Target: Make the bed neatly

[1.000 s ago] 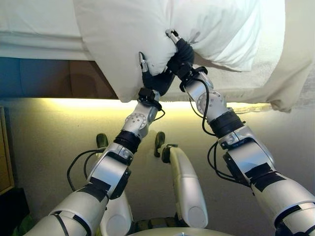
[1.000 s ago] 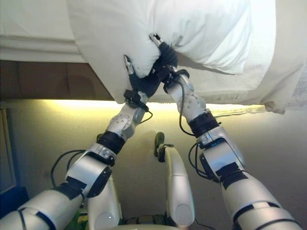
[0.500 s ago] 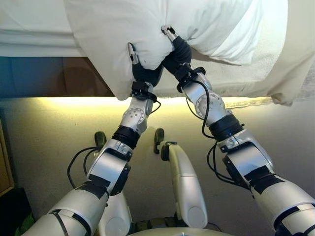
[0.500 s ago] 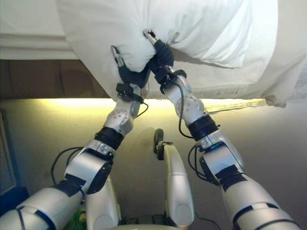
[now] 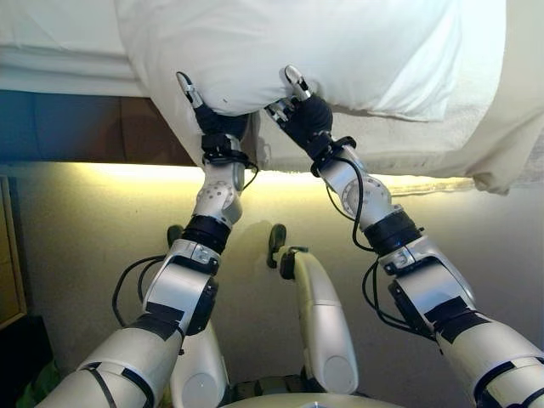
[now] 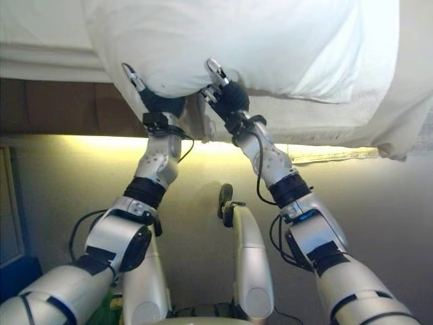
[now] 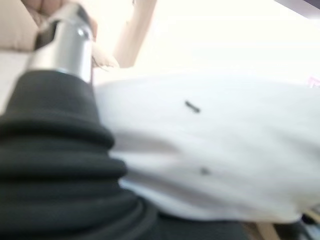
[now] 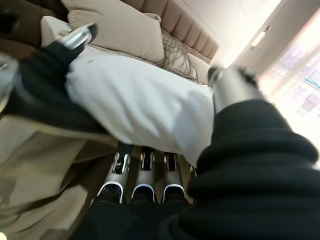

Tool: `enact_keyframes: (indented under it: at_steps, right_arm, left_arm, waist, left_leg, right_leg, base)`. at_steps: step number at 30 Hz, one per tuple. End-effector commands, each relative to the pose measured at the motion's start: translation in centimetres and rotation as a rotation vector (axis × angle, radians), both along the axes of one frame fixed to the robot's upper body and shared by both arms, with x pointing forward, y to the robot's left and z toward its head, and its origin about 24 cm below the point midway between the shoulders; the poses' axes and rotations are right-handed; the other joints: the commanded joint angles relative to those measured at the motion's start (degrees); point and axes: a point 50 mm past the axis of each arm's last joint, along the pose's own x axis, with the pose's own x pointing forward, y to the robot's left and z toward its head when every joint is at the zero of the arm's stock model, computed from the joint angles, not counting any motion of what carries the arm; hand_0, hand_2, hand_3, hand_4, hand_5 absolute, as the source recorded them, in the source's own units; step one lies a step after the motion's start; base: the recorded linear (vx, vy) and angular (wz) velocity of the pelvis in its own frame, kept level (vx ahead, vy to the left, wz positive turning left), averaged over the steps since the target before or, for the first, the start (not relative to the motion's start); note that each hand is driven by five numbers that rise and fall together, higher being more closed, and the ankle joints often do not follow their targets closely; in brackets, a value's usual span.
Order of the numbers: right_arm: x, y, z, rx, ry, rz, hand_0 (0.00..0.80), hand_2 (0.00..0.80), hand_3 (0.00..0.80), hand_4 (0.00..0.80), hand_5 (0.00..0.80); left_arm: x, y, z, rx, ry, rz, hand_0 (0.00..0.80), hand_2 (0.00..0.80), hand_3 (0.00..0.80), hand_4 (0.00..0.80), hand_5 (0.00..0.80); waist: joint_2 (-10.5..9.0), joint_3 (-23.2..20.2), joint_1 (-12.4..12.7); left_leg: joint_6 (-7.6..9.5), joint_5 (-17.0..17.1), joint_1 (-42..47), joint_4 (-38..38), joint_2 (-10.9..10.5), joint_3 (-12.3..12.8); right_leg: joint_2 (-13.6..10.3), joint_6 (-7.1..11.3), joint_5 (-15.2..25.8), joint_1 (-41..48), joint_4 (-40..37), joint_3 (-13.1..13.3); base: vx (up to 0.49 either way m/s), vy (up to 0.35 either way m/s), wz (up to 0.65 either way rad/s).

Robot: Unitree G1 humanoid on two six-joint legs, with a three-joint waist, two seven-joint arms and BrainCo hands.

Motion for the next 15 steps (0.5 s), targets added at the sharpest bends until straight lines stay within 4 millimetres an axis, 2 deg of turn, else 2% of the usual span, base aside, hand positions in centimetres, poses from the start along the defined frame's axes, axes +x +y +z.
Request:
enact_keyframes:
  at_steps: [1, 9, 15]
  right_arm:
    - [-0.6, -2.6, 2.3, 0.003, -0.14, -0.03, 0.0, 0.0, 0.0, 0.0, 0.0]
    - [-0.9, -3.6, -0.7, -0.095, -0.091, 0.014, 0.0, 0.0, 0.0, 0.0, 0.0]
    - [-1.9, -4.0, -4.0, -0.159, -0.011, 0.078, 0.0, 0.0, 0.0, 0.0, 0.0]
  left_arm:
    - [-0.4, 2.3, 3.4, -0.039, -0.143, 0.063, 0.0, 0.0, 0.0, 0.0, 0.0]
    - [-0.6, 4.4, 1.3, -0.05, -0.085, 0.109, 0.0, 0.0, 0.0, 0.0, 0.0]
    - [-1.2, 5.9, -1.7, -0.062, -0.007, 0.148, 0.0, 0.0, 0.0, 0.0, 0.0]
  waist:
    - [-0.68, -2.3, 2.2]
    - [-0.64, -3.9, 2.6]
    - [-0.61, -5.8, 2.9]
  left_leg:
    - [3.34, -2.2, 0.3, 2.7, 1.0, 2.5]
    - [3.27, -2.7, 4.9, 1.0, 0.5, 3.4]
    - [3.2, -2.3, 9.4, -1.8, 0.1, 3.8]
  right_leg:
    - [-1.7, 3.33, 5.2, 3.3, -7.4, 0.1]
    - [-2.4, 3.88, 4.1, 7.8, -8.3, 0.0]
    - [-2.9, 4.31, 3.5, 11.8, -10.0, 0.0]
  base:
    - [-0.022, 0.059, 0.18]
    - [-0.003, 0.076, 0.04]
    - [0.035, 0.068, 0.02]
